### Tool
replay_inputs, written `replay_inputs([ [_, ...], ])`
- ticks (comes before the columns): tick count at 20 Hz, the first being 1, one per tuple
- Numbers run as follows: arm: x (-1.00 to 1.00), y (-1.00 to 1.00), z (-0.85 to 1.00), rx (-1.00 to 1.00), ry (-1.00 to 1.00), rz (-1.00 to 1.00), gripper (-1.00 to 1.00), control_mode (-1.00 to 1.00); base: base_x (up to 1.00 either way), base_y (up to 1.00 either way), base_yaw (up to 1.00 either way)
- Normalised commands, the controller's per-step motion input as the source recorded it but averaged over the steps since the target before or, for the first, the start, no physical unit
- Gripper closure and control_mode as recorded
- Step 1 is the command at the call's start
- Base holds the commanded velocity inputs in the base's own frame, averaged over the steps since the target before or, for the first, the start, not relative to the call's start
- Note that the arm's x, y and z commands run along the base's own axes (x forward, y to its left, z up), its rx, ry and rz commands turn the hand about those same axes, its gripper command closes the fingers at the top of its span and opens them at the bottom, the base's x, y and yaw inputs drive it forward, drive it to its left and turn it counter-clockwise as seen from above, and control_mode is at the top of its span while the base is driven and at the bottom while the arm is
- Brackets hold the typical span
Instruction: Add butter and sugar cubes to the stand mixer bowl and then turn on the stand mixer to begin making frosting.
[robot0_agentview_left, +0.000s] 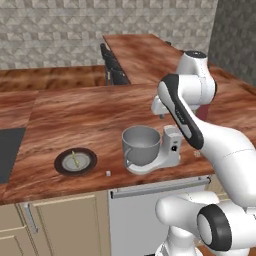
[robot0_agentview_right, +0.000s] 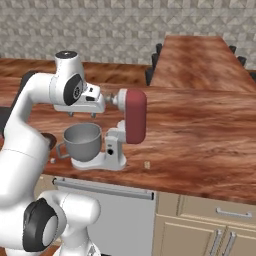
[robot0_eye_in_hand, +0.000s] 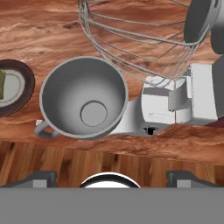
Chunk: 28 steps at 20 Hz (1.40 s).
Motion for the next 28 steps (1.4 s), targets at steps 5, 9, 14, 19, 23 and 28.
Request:
replay_inputs([
  [5,0.00,0.00,0.00,0.00,0.00,0.00,-1.00,1.00,0.02,-0.34,0.00],
  [9,0.00,0.00,0.00,0.00,0.00,0.00,-1.00,1.00,0.00,-0.29,0.00],
  [14,0.02,-0.25,0.00,0.05,0.00,0.00,-1.00,-1.00,0.00,-0.05,0.00],
  [19,0.03,-0.78,0.00,0.15,-0.01,0.02,-1.00,-1.00,0.00,0.00,0.00],
  [23,0.00,-0.97,0.00,0.19,-0.01,0.06,-1.00,-1.00,0.00,0.00,0.00],
  [28,0.00,-0.94,-0.13,0.09,-0.02,0.06,-1.00,-1.00,0.00,0.00,0.00],
])
